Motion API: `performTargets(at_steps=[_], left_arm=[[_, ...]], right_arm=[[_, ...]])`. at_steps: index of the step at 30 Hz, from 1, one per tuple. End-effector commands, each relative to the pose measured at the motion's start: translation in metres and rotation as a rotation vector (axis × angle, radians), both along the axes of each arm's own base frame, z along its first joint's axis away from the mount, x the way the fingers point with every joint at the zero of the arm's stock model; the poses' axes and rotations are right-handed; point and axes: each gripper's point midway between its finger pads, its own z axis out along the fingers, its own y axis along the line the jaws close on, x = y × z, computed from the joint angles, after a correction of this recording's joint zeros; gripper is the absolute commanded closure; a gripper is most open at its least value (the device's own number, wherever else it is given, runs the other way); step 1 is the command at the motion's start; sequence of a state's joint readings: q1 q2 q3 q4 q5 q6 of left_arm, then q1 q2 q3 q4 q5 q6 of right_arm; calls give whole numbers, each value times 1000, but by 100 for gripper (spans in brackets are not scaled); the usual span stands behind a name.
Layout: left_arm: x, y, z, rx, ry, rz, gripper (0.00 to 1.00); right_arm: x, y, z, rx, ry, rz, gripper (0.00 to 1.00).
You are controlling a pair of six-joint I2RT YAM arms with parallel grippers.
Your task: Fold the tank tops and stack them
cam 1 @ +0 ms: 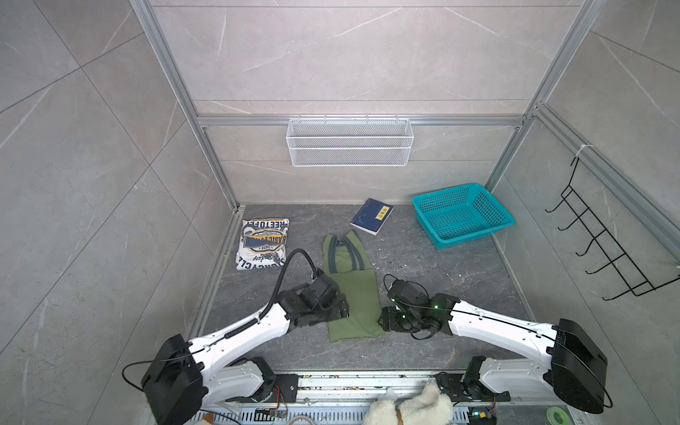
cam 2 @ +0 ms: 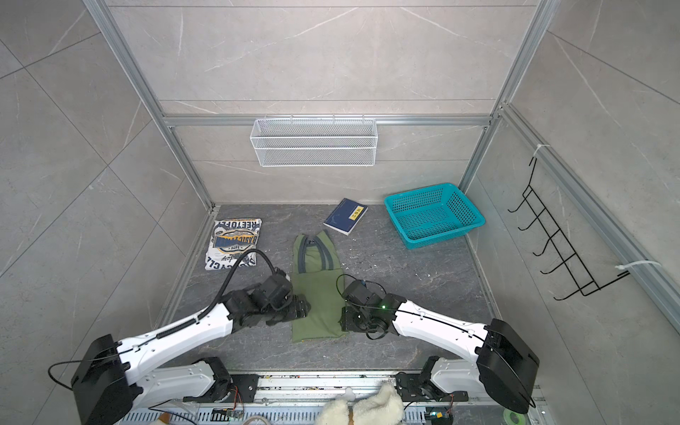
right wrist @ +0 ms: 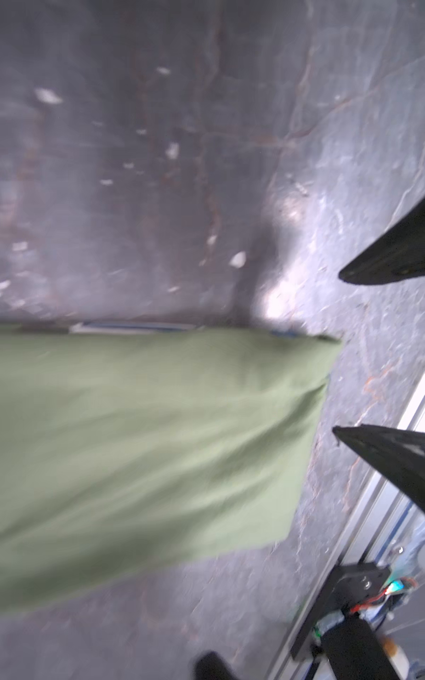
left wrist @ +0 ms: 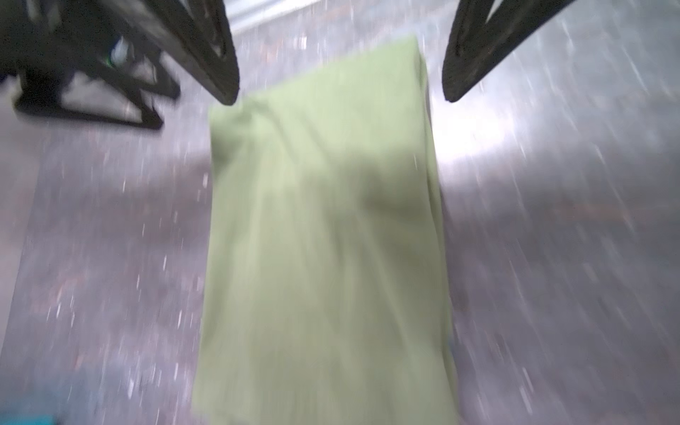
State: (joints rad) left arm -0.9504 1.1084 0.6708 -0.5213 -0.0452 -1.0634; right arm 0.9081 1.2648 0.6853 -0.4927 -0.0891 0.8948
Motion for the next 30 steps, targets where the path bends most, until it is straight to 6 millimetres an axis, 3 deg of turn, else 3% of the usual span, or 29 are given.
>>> performTargets(at_steps=[1,4,12,18,23,30], left_arm=[[-28,15,-20,12,95,150,15],[-43,18,-33,-11,115,169,18],[-40,6,-57,-152,83,187,28],[-35,2,-55,-183,50,187,34],[-39,11,-63,-124,81,211,47],[-41,13,-69,-97,94,207,61]], right_arm=[[-12,1,-7,63,60,-34,40],[-16,0,-14,96,72,-58,42],[-11,7,-21,155,66,-104,45],[-6,11,-22,181,49,-122,47],[-7,8,-36,135,80,-140,49],[-12,11,-49,133,116,-136,63]])
